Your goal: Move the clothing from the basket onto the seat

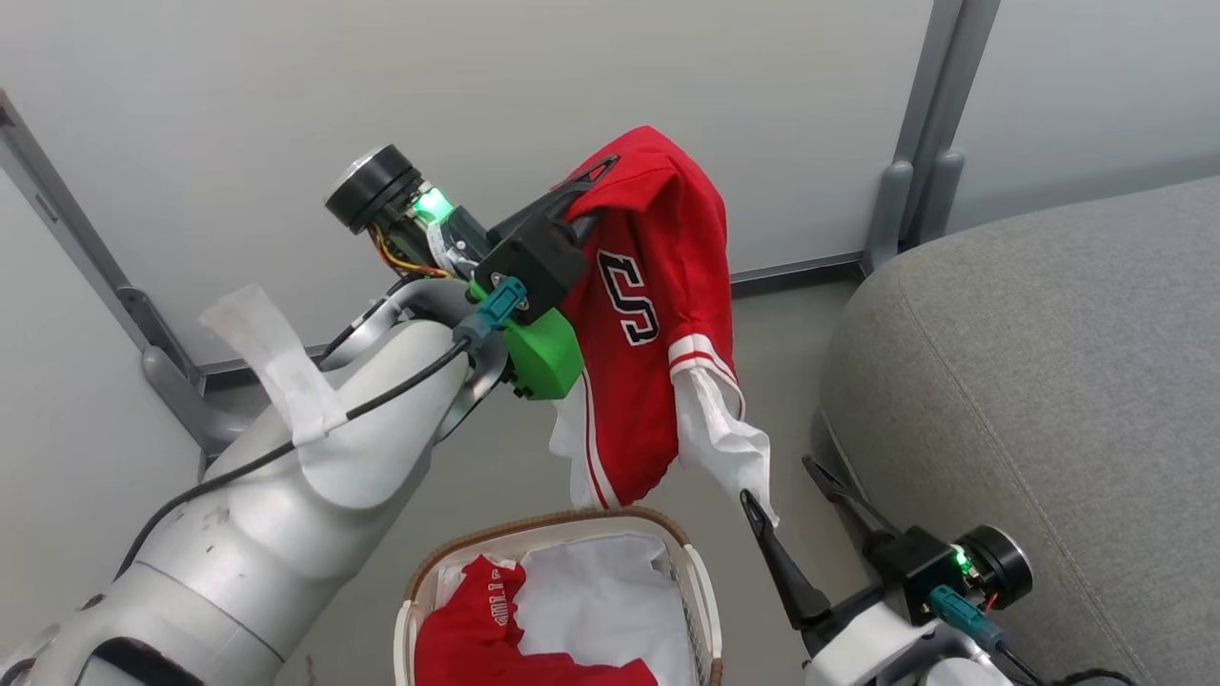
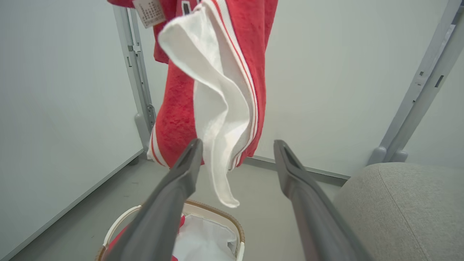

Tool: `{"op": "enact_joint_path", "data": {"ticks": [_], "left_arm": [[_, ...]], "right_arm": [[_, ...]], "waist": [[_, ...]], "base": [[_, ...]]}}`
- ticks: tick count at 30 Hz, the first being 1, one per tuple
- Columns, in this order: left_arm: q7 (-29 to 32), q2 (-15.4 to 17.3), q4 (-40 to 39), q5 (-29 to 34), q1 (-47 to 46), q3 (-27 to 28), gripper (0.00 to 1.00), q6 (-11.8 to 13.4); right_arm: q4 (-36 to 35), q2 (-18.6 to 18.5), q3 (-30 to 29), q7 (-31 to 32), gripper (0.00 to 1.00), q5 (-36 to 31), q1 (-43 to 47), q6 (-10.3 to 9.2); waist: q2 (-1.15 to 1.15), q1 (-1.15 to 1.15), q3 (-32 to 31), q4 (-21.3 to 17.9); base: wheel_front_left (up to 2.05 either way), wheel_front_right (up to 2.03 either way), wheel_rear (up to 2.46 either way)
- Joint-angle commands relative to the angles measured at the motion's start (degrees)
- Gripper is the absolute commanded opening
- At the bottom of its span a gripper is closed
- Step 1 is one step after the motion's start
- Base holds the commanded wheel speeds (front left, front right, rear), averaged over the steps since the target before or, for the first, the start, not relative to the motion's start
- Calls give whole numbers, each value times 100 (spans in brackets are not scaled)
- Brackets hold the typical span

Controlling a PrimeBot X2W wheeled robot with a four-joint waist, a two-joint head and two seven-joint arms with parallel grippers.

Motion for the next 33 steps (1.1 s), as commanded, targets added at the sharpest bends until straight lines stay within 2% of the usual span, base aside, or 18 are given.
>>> {"op": "enact_joint_path", "data": {"ticks": [1, 12, 19, 20, 22, 23, 24, 25, 30, 33], "left_arm": [[-4, -34, -14, -31, -140, -31, 0, -15], [-3, -253, -283, -237, -333, -322, 0, -16], [-3, -275, -469, -319, -184, -384, 0, -13], [-3, -269, -486, -346, -123, -378, 0, 0], [-3, -252, -496, -384, -28, -358, 0, 30], [-3, -241, -496, -412, 9, -342, 0, 50], [-3, -223, -492, -448, 64, -318, 0, 70], [-3, -209, -482, -486, 122, -300, 0, 92], [-3, -135, -396, -691, 515, -177, 0, 209], [-3, -127, -358, -789, 794, -78, 7, 254]], "right_arm": [[47, -23, 10, -12, 100, -44, -127, -4], [690, -22, 211, -11, 100, -90, -950, -4], [979, -21, 102, -12, 100, -150, -1357, -4], [1038, -22, 83, -11, 58, -130, -1396, -4], [1104, -21, 40, -12, 20, -83, -1477, -4], [1116, -21, 16, -12, 7, -73, -1501, -4], [1117, -22, -11, -11, 7, -56, -1516, -4], [1114, -21, -23, -12, 0, -46, -1520, -4], [980, -21, -122, -12, 0, -70, -1521, -4], [870, -21, -206, -12, 0, -82, -1494, -4]], "waist": [[0, 0, 9, 41], [0, 0, 54, 300], [0, 0, 90, 426], [0, 0, 93, 443], [0, 0, 98, 465], [0, 0, 99, 469], [0, 0, 102, 472], [0, 0, 103, 471], [0, 0, 108, 449], [0, 0, 111, 426]], "base": [[0, 0, 0], [0, 0, 0], [0, 0, 0], [0, 0, 0], [0, 0, 0], [0, 0, 0], [0, 0, 0], [0, 0, 0], [0, 0, 0], [0, 0, 0]]}}
